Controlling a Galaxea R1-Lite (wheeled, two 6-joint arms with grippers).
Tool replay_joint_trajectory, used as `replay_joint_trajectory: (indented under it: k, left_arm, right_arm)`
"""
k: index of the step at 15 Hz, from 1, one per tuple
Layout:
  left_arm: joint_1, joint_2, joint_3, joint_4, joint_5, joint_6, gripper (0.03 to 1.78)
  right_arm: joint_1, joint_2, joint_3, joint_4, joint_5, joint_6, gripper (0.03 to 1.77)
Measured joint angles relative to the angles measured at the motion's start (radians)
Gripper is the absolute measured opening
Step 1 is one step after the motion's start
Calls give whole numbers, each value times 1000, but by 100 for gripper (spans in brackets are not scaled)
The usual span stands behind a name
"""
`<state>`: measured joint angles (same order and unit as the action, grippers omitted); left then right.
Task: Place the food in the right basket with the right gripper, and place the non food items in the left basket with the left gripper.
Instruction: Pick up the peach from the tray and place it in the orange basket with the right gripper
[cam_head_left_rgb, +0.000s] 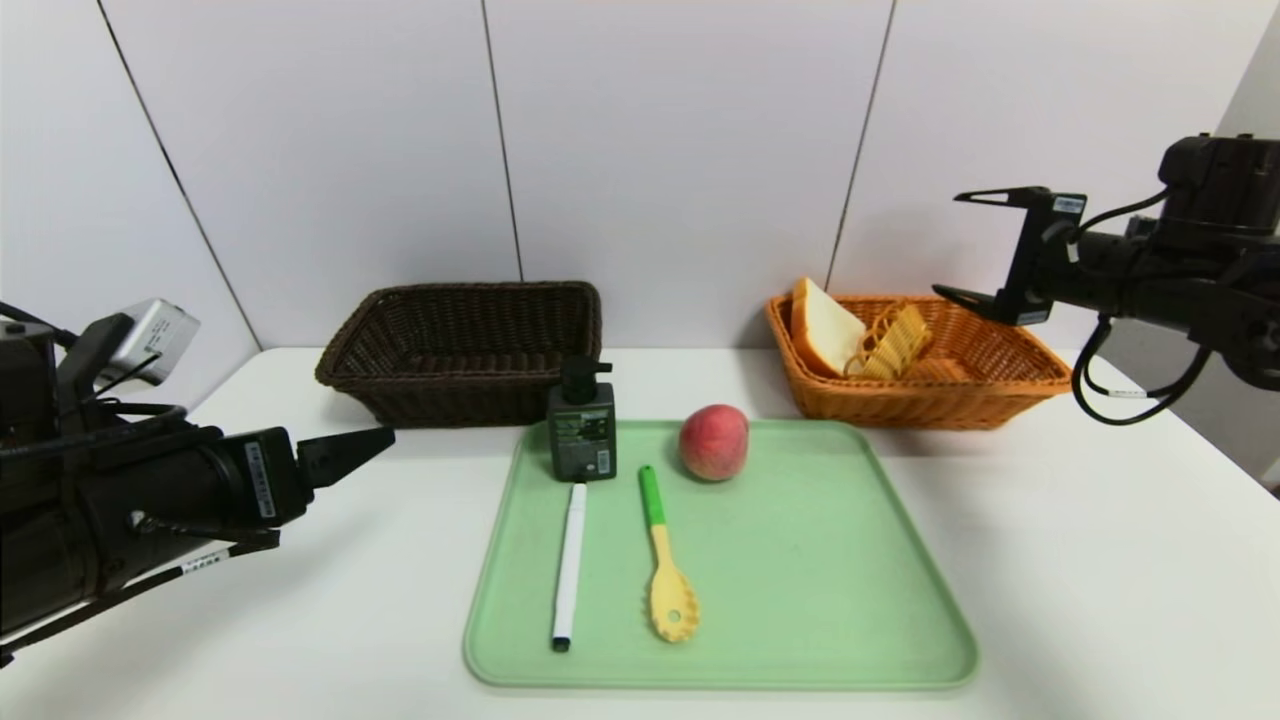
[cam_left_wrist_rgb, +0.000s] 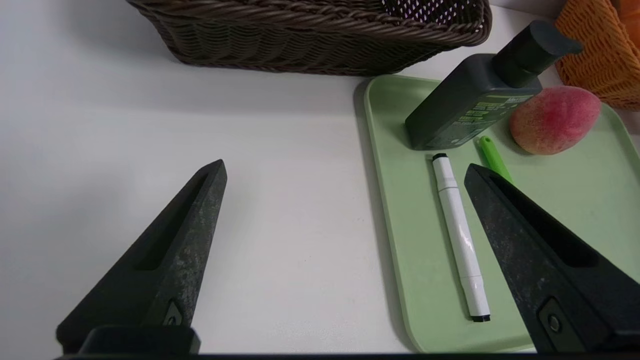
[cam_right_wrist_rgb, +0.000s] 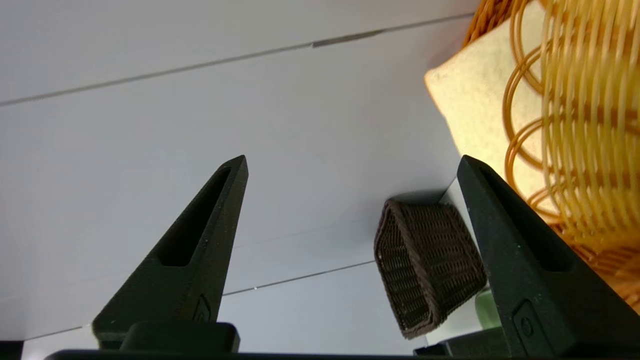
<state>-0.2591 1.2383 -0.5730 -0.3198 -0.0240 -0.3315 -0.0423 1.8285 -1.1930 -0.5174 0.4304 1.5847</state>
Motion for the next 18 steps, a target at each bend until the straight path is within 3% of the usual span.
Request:
replay_joint_trajectory:
  k: [2, 4, 8, 9, 11, 13, 16, 18]
  left_arm:
    - [0, -4, -36, 19, 1, 1, 169]
    - [0, -10, -76, 87, 0, 1, 169]
    - [-26, -17, -105, 134, -2, -4, 169]
    - [-31, -18, -106, 143, -2, -5, 169]
    - [-45, -19, -113, 167, -2, -11, 169]
    - [-66, -19, -121, 181, -1, -30, 169]
    - [-86, -19, -126, 184, 1, -37, 169]
    - [-100, -19, -127, 183, 4, -42, 169]
  right_arm:
    - [4, -71, 22, 58, 10, -17, 151]
    - [24, -163, 33, 189, 17, -88, 155]
    - [100, -347, 38, 544, -3, -422, 162]
    - [118, -380, 38, 624, -36, -514, 163]
    - [158, -430, 48, 767, -148, -690, 165]
    - [200, -470, 77, 828, -240, -806, 166]
    - [304, -499, 101, 849, -299, -832, 168]
    - [419, -500, 99, 873, -324, -832, 168]
